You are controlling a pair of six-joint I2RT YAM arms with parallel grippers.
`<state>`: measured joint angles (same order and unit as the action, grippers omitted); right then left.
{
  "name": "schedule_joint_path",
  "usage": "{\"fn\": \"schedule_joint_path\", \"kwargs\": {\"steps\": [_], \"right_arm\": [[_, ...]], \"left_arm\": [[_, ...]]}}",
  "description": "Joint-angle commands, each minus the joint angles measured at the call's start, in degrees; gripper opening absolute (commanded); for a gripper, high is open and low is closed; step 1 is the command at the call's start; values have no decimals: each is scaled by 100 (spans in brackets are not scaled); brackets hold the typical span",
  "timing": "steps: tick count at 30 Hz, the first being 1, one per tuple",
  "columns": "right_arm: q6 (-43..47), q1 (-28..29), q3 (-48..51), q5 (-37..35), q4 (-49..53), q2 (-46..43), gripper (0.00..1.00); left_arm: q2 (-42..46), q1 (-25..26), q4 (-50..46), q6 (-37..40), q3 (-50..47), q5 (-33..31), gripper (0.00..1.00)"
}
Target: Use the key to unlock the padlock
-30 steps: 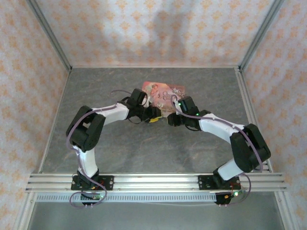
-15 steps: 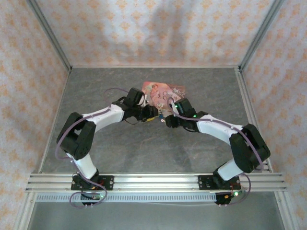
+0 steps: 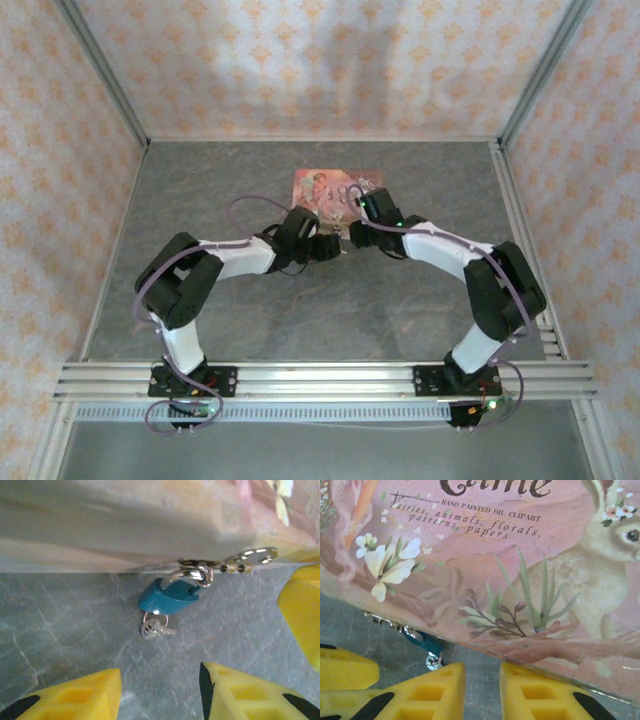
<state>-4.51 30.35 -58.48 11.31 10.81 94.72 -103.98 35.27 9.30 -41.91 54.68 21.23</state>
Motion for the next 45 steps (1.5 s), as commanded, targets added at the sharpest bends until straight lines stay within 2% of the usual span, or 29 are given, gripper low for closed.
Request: {"fn": "schedule_joint_path", "kwargs": {"steps": [1, 5, 12, 15, 24, 29, 33, 36, 42, 45], "right_arm": [[-57, -63, -252, -39, 59, 95, 23], [-190, -64, -230, 79, 220, -259, 25], [-331, -161, -779, -165, 776, -633, 39], [-287, -253, -1360, -453, 949, -269, 42], [-295, -728, -3505, -850, 1261, 1907, 43], [-311, -836, -4367, -822, 1421, 2829, 42], [-318, -842, -4451, -786, 1371, 2989, 42], [-296, -841, -4379, -749, 1302, 3005, 42], [-241, -855, -4336, -650, 1315, 3150, 42], [-265, -854, -4219, -587, 1243, 3132, 41]], "left_arm": [[-123, 77, 1000, 187, -138, -525, 49], [-370, 87, 1573, 211, -228, -549, 56], [-743, 71, 2558, 286, -427, -513, 56], [-799, 70, 2523, 408, -403, -621, 56], [-1013, 86, 2709, 763, -375, -728, 56], [-1141, 86, 2927, 1246, -250, -199, 51], [-1263, 79, 3087, 1455, -75, 302, 44], [-1334, 79, 3177, 1542, 22, 534, 43], [-1444, 69, 3310, 1564, 93, 384, 46], [-1467, 59, 3166, 1393, 129, -4, 48]]}}
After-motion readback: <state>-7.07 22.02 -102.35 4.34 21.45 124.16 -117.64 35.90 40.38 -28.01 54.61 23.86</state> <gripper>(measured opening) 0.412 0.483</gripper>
